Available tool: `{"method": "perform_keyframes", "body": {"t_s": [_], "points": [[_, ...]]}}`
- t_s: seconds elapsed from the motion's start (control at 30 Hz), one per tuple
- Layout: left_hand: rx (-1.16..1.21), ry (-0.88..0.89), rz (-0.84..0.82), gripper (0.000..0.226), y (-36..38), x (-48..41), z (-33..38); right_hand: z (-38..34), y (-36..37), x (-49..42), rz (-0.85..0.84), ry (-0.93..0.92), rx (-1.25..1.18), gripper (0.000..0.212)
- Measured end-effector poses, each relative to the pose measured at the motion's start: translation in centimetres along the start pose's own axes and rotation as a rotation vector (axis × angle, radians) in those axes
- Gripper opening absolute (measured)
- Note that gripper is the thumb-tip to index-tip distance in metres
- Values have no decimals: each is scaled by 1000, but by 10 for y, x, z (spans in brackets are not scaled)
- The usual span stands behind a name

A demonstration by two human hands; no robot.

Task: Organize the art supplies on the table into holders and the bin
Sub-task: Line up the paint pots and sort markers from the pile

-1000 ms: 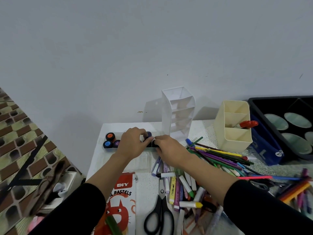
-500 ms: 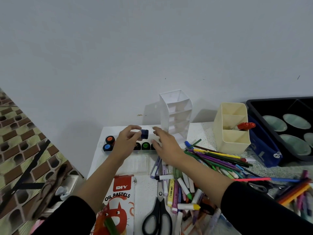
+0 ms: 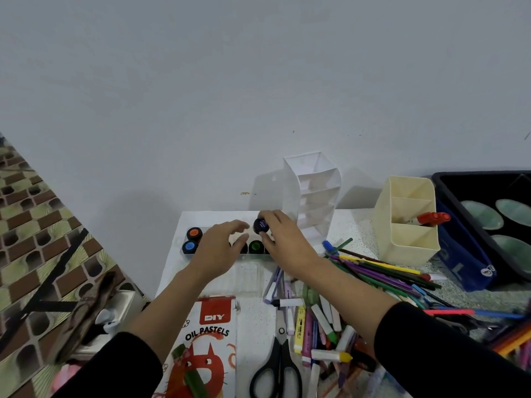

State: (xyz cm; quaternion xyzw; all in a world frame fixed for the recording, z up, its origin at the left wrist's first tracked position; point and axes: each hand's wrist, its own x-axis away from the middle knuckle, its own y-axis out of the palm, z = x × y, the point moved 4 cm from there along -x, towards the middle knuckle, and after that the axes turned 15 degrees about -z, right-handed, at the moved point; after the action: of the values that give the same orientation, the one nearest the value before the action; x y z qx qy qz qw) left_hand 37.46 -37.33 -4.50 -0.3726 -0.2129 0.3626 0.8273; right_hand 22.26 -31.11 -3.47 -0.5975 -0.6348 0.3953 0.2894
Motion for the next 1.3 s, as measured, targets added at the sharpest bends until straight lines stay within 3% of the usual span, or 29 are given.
{"method": "perform_keyframes", "body": {"t_s": [0.1,0.27,0.47,0.8,1.0,1.3], "points": [[-284,-34,-101,38,7,7,-11,6,10,-4,-108,77,208,38],[-245,7,-85,39,4,13,-18,9,19,-3,-167,145,289,46],[-214,11,-55,37,4,11,-21,12,19,-8,-138,157,290,28],[-452,-10,-146,41,12,7,-17,14,22,-3,-228,114,292,28],[-410,40,-82,40,12,10,-4,17,22,10,-169,26,271,37],[-329,-22,-212,28,37,-7,20,11,19,9,-187,71,303,36]]}}
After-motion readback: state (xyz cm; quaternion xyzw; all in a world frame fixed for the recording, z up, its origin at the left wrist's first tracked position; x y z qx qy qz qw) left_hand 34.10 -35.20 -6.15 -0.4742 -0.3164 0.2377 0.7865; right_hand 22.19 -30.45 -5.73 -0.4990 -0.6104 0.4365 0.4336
